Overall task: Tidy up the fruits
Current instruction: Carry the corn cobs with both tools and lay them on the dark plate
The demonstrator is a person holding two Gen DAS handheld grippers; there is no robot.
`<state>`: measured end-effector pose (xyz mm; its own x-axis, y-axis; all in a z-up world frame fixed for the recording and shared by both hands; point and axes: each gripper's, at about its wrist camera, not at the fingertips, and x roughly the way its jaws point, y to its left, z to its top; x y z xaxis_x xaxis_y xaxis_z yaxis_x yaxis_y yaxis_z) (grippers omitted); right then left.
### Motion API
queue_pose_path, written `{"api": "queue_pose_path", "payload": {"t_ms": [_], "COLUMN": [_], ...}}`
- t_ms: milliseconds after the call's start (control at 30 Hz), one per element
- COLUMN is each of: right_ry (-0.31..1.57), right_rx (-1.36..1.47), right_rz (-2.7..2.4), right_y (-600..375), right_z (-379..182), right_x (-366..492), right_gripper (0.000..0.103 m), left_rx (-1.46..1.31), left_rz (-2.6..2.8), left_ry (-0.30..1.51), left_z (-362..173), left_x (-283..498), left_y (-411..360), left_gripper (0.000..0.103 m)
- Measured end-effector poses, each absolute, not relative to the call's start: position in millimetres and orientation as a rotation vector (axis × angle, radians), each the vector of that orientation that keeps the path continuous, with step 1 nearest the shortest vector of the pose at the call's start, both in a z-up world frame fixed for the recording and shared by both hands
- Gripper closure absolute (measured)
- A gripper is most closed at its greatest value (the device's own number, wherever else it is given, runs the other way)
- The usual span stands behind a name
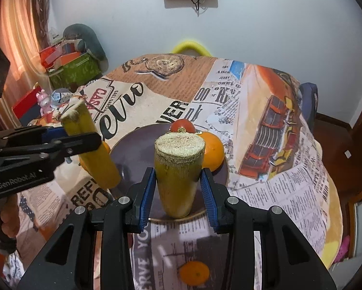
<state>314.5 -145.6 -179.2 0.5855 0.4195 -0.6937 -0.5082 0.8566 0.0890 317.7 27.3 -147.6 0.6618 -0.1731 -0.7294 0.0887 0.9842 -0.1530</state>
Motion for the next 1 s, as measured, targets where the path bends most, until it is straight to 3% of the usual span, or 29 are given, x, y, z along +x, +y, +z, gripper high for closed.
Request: {"api": "queue_pose_path", "payload": {"t_ms": [633, 1000], "right_ry": [0.799, 0.834], "right_rx": [-0.161, -0.126], "right_rz": [0.573, 0.565], "right_y": [-116, -126], "right_z": [-197, -196], "right_x": [359, 355], "right_gripper": [0.068, 0.068], "left_rx": [-0.138, -0.103], "left_rz": [-0.165, -0.162], "left_ry": [0.899, 0.929], "left_z": [-176, -178], "left_x": [378, 374], "left_y": [27, 23], "left_gripper": [0.067, 0.066]}}
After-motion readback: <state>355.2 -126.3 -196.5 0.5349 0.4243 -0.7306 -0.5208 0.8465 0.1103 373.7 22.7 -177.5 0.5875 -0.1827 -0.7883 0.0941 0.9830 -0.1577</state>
